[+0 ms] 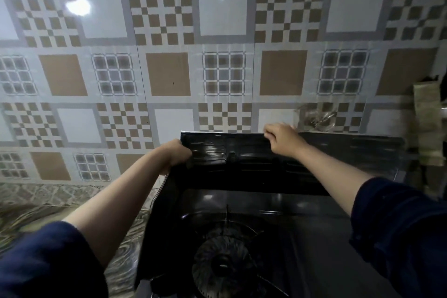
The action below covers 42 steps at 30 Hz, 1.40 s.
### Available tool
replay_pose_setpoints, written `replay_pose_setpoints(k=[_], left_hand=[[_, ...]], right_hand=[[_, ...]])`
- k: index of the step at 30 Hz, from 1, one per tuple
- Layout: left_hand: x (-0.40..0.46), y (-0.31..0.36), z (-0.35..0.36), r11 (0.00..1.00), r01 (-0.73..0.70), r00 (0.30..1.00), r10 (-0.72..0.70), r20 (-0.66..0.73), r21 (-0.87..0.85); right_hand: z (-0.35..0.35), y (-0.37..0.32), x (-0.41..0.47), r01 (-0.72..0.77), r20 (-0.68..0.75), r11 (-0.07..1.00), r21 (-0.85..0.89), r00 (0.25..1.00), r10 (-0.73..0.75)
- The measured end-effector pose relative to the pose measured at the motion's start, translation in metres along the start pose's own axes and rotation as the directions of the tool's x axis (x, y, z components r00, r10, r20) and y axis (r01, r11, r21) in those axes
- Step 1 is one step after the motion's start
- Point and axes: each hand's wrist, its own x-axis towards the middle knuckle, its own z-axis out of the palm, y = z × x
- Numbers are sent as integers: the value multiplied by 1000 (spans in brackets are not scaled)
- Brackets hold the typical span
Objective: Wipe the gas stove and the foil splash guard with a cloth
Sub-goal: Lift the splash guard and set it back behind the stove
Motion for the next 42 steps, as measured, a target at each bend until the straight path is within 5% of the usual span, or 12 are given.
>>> replay_pose_setpoints(k=[9, 17, 23, 29, 35, 42], left_hand=[[16, -1, 14, 1000, -1, 1000, 1, 10, -17], [16, -5, 11, 985, 112, 989, -123, -83, -134], [1, -4, -6, 929, 335, 931, -300, 208, -159], [12, -22, -14, 881, 367, 929, -330, 168, -298], [5, -18, -10, 921, 314, 940, -266, 215, -230], [-1, -9, -9, 945, 285, 945, -249, 212, -160]], right_hand=[[17, 12, 2, -79, -73, 995, -56, 995, 75], [32, 1, -8, -72, -337, 986, -149, 941, 18], [22, 4, -12, -396, -341, 910, -125, 878, 335], [20, 22, -11, -212, -277, 977, 0, 939, 203], [20, 30, -11, -118, -263, 992, 54, 956, 128], [6, 40, -38, -307, -408, 940, -150, 885, 224]])
